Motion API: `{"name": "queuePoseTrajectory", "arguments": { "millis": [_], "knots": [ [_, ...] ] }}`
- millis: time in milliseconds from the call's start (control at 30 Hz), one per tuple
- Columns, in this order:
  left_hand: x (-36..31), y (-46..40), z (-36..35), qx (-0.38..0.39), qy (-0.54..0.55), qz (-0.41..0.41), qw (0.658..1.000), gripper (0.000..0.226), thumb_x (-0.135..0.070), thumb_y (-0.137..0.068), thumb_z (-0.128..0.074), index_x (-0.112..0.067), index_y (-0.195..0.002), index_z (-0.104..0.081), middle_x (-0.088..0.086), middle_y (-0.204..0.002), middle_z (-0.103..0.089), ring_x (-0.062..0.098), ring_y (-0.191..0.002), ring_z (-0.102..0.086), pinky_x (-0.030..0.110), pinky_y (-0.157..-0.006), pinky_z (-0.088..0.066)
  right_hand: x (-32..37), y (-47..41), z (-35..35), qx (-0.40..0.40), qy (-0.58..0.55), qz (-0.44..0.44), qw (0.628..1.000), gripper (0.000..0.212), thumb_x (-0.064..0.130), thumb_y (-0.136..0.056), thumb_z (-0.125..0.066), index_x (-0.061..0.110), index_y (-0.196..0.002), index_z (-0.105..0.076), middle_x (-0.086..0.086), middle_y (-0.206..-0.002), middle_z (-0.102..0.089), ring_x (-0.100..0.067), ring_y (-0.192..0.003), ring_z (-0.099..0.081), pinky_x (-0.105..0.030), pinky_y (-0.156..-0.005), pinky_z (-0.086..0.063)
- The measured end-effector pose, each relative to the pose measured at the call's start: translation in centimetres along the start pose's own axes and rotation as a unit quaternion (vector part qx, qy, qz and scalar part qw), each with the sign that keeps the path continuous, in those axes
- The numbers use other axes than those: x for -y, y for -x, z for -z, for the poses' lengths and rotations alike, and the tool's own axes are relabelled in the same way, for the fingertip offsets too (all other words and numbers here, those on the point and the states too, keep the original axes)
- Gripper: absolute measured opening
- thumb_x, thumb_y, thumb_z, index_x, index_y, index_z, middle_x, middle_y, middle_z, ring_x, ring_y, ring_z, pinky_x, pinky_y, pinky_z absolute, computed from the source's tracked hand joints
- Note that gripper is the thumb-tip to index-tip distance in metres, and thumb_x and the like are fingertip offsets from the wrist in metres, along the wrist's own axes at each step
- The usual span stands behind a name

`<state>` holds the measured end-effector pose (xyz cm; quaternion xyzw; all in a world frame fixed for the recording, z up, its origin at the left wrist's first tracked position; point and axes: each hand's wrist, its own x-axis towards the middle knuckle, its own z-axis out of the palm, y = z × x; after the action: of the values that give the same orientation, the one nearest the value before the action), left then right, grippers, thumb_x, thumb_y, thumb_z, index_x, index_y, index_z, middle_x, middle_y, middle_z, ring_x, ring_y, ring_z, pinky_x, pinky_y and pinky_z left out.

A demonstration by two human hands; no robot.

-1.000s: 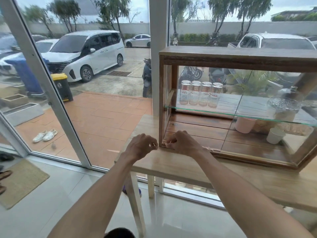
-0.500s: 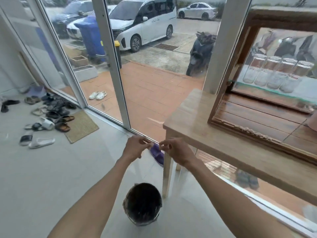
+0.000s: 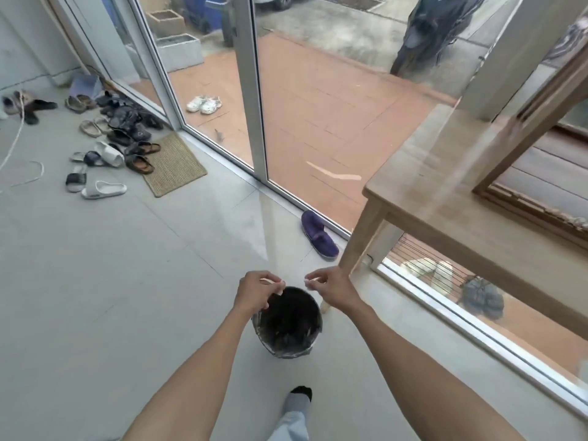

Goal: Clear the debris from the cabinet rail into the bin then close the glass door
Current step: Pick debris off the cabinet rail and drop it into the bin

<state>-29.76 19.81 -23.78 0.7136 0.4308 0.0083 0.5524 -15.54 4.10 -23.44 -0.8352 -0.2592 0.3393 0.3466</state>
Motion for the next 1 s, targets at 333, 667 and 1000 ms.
{"name": "queuePoseTrajectory", "arguments": {
  "millis": [333,667,1000],
  "knots": [
    [3.2,-3.4,-0.8,0.057,-0.039,0.025,0.997,0.019,-0.022,-0.085,-0.076,-0.016,-0.103,-0.076,0.005,-0.086,-0.077,0.022,-0.039,-0.058,0.029,-0.043,-0.049,-2.1,-3.4,-1.9,0.019,0.023,-0.045,0.999,0.024,0.030,-0.087,-0.074,0.020,-0.109,-0.077,0.000,-0.092,-0.077,-0.014,-0.087,-0.072,-0.028,-0.082,-0.054],
    [3.0,-3.4,0.2,0.131,-0.167,-0.020,0.977,0.040,-0.040,-0.095,-0.061,-0.024,-0.132,-0.059,0.002,-0.119,-0.067,0.022,-0.068,-0.075,0.036,-0.070,-0.060,-2.4,-2.0,-0.7,0.070,0.087,-0.062,0.992,0.031,0.037,-0.092,-0.065,0.029,-0.121,-0.069,0.000,-0.107,-0.070,-0.016,-0.097,-0.066,-0.035,-0.091,-0.055],
    [-10.8,-2.0,0.9,0.154,-0.245,-0.162,0.943,0.026,-0.046,-0.089,-0.068,-0.024,-0.103,-0.073,-0.003,-0.103,-0.071,0.011,-0.054,-0.070,0.025,-0.059,-0.052,3.9,2.7,10.8,0.050,0.113,-0.011,0.992,0.036,0.035,-0.086,-0.073,0.027,-0.121,-0.070,0.004,-0.105,-0.069,-0.012,-0.092,-0.063,-0.025,-0.084,-0.049]
  ]
}}
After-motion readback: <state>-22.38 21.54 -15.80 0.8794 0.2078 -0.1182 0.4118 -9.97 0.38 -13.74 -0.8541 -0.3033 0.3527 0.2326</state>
